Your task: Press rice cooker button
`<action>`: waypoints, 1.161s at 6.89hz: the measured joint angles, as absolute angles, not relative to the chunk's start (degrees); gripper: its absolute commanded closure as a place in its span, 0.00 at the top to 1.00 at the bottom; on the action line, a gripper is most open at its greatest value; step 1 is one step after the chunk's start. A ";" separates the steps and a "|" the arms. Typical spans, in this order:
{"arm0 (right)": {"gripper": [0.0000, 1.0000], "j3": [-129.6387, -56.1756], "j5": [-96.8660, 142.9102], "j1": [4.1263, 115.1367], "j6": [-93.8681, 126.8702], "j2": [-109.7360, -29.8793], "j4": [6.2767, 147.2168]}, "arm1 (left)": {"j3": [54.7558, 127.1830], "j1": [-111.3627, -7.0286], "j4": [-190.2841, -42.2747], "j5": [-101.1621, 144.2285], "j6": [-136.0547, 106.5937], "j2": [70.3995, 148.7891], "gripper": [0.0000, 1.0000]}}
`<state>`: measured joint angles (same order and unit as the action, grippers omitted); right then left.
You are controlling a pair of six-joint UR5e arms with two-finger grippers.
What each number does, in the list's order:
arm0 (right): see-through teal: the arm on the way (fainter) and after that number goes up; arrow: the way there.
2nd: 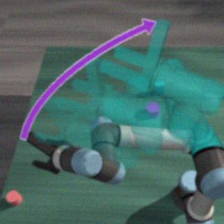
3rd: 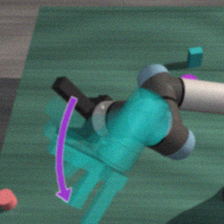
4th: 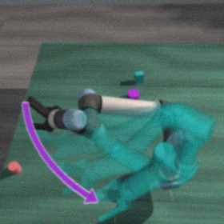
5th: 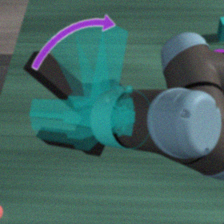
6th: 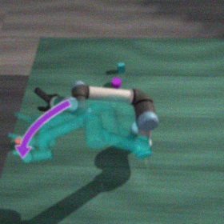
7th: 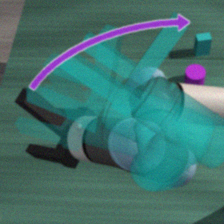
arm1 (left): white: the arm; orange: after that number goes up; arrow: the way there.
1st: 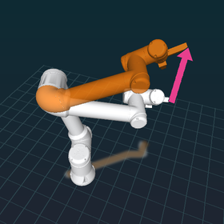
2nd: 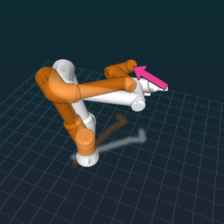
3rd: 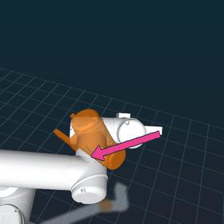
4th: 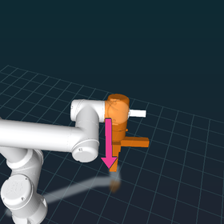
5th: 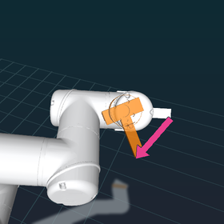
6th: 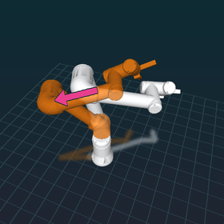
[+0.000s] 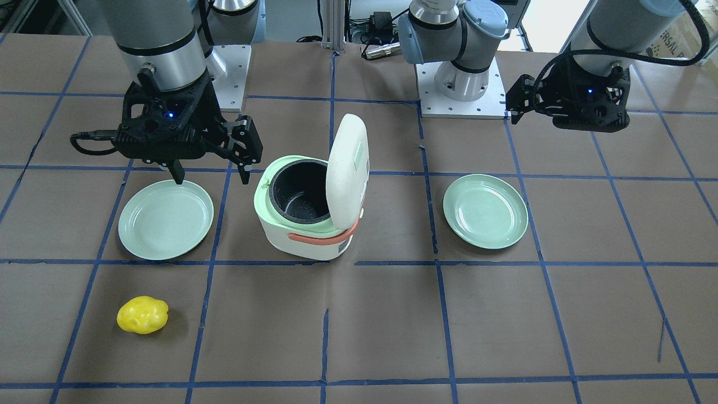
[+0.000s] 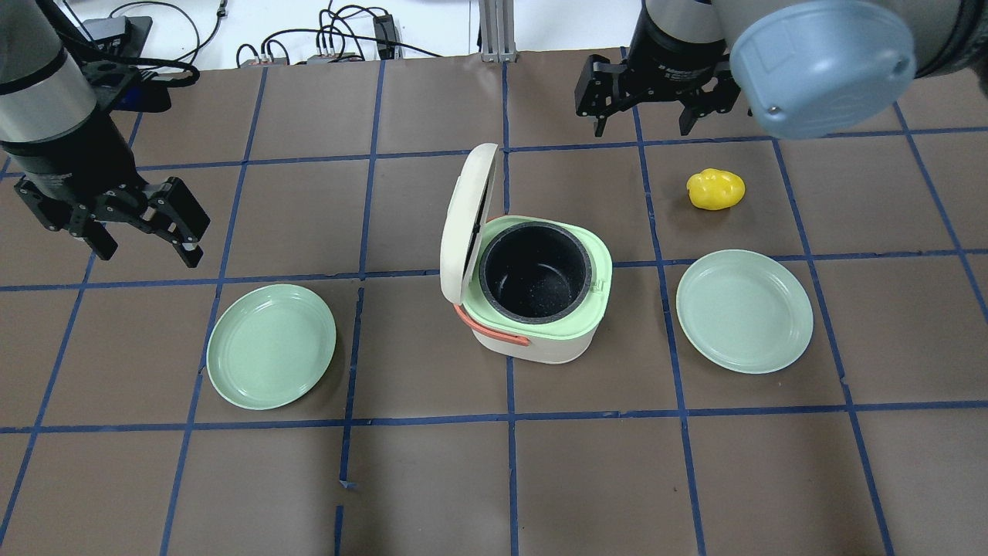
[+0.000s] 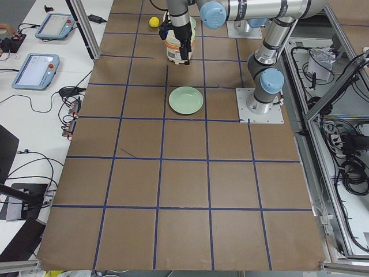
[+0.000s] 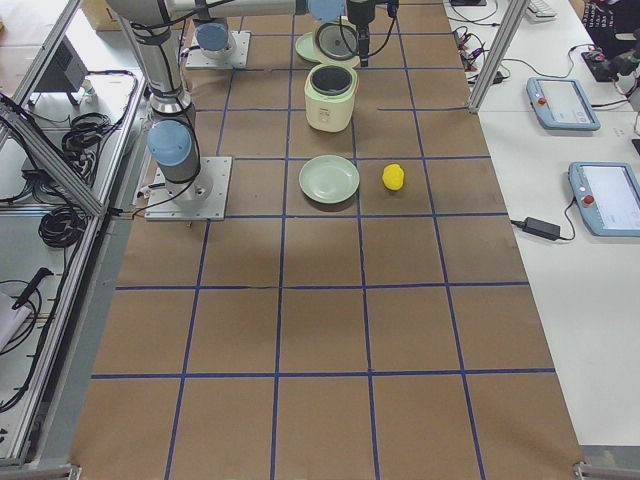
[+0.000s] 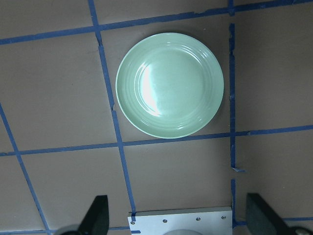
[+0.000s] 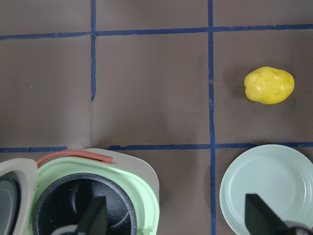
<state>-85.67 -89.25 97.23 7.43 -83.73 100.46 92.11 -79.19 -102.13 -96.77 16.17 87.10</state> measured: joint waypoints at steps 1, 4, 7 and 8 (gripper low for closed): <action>1.00 -85.76 -89.22 96.63 6.34 -83.92 99.28 | 92.11 -79.19 -102.13 -96.77 16.17 87.10 1.00; 1.00 -86.88 -89.20 96.15 3.50 -84.28 96.53 | 92.11 -79.19 -102.13 -96.77 16.17 87.10 1.00; 1.00 -87.15 -89.69 95.83 1.29 -84.27 95.23 | 92.11 -79.19 -102.13 -96.77 16.17 87.10 1.00; 1.00 -87.17 -89.72 95.81 0.57 -84.23 95.15 | 92.11 -79.19 -102.13 -96.77 16.17 87.10 1.00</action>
